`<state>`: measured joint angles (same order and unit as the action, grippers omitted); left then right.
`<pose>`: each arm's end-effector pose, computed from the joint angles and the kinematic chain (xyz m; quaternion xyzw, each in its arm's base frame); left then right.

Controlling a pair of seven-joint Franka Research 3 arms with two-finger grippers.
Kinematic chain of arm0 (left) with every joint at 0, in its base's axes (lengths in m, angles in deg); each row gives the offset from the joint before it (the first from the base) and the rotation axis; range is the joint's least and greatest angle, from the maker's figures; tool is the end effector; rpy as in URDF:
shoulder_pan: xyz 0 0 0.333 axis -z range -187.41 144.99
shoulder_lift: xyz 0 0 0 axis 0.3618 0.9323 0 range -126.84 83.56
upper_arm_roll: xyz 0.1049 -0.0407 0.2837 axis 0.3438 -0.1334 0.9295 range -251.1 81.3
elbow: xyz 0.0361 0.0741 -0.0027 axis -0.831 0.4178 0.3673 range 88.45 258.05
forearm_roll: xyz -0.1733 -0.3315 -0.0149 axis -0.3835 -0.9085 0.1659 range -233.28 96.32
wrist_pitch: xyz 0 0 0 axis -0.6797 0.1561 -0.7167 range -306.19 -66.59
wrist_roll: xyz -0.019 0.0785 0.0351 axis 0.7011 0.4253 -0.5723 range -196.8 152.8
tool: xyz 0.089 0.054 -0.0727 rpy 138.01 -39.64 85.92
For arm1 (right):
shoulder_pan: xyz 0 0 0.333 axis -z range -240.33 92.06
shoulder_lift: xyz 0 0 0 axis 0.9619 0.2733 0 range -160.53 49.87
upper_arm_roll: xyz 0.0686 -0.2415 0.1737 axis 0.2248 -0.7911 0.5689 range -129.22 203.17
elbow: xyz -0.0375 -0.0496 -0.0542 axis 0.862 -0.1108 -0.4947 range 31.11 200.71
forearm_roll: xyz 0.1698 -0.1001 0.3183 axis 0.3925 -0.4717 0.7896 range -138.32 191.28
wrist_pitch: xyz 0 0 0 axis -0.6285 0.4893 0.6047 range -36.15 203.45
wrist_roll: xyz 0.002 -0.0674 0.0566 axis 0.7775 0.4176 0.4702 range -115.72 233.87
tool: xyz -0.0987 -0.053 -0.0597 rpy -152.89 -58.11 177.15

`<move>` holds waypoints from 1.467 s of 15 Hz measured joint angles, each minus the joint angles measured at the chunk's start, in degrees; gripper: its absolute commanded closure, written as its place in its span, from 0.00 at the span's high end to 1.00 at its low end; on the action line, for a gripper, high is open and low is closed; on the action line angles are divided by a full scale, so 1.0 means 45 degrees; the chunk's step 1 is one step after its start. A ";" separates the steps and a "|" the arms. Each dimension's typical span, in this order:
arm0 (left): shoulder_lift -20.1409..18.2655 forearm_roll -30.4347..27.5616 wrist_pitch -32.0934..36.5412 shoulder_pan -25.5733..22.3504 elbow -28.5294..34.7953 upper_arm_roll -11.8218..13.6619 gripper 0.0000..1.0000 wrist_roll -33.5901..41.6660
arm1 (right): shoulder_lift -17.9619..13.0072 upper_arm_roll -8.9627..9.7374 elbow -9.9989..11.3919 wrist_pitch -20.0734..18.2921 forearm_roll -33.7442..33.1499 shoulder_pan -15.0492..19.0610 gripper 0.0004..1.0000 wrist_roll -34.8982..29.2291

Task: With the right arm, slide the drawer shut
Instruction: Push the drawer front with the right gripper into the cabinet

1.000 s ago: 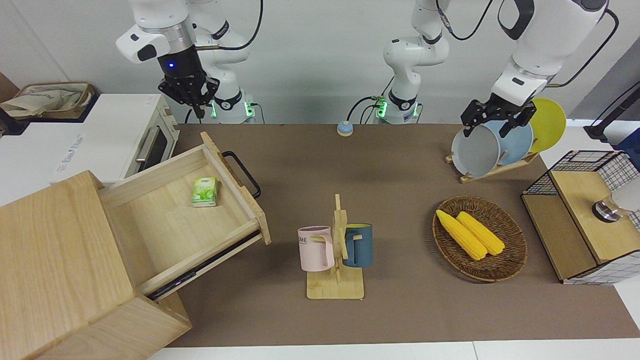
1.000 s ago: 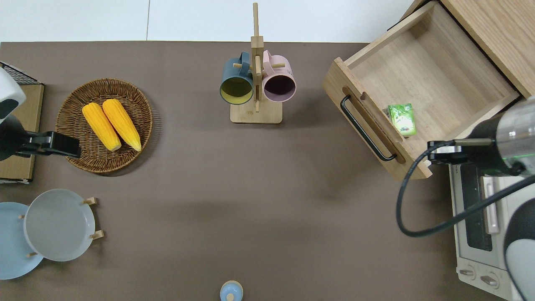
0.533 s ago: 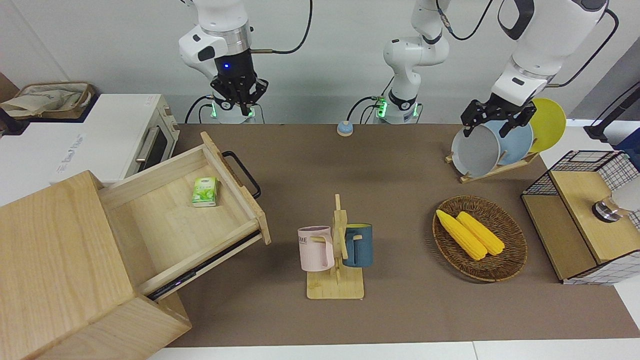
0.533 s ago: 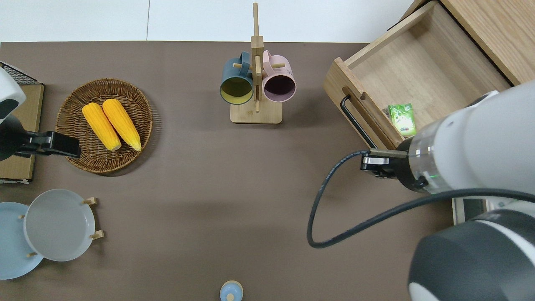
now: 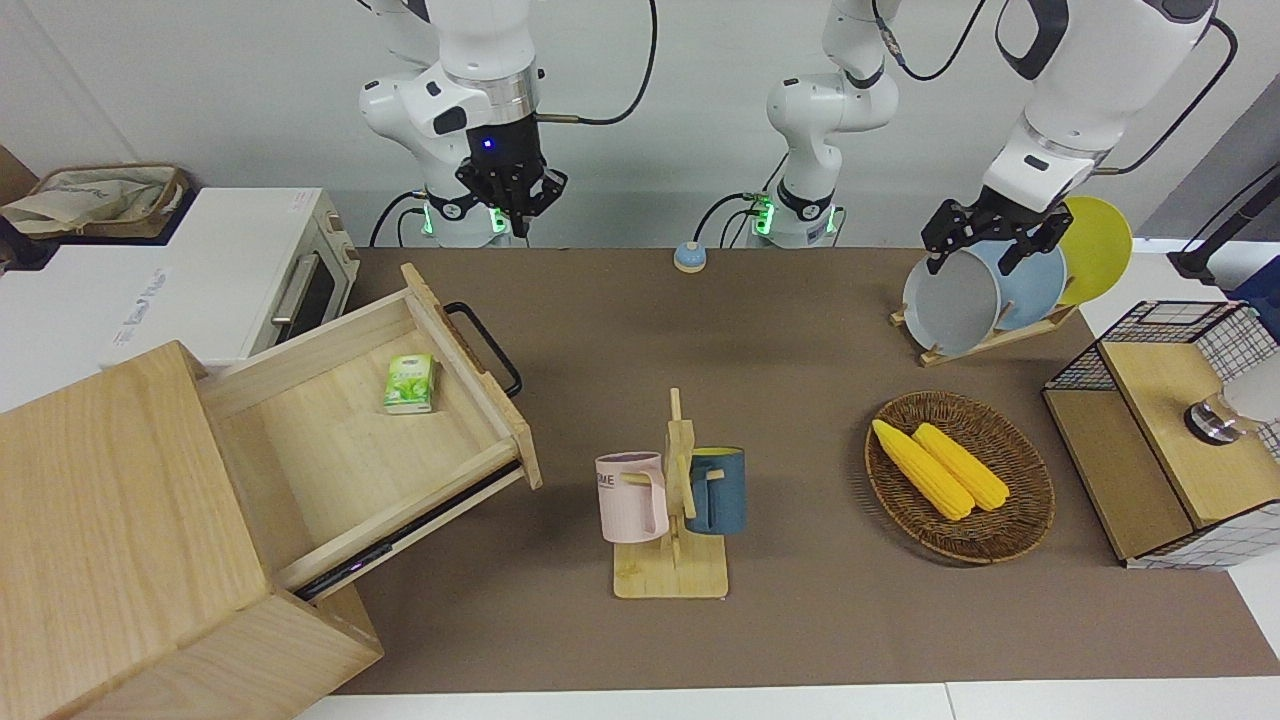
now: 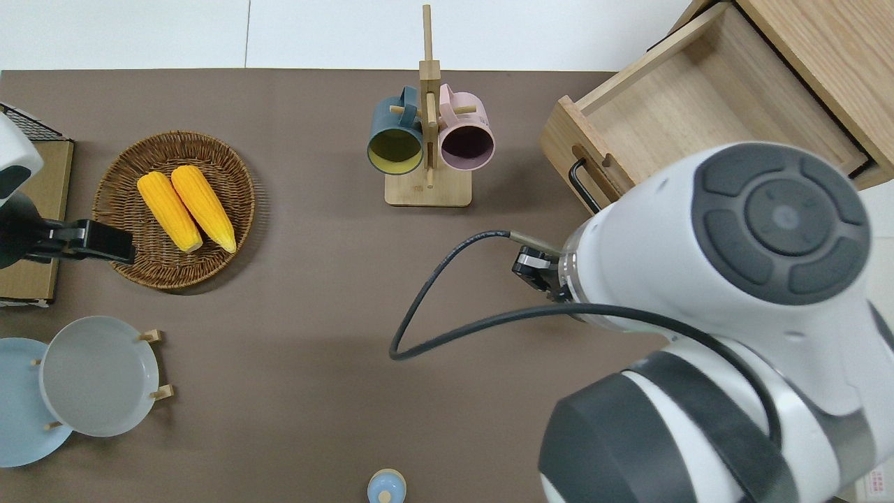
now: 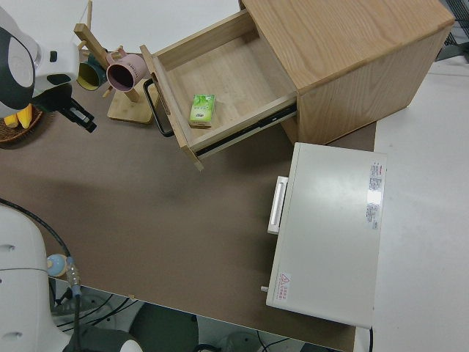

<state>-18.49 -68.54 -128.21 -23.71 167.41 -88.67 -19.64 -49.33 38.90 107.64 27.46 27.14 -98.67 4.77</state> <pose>0.5459 -0.0112 0.5934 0.9993 -0.0316 -0.0173 0.0024 0.5057 0.2521 0.5879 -0.9706 0.2407 0.0076 0.0034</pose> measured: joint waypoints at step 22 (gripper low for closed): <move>0.0000 0.0000 0.0000 0.0000 0.0000 0.0000 0.99 0.0000 | 0.3323 -0.0493 0.0044 0.3364 -0.0851 0.1274 0.00 -0.2855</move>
<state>-18.49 -68.54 -128.21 -23.71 167.41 -88.67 -19.64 -34.37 36.68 107.84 42.60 23.31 -92.94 -8.07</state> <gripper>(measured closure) 0.004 0.991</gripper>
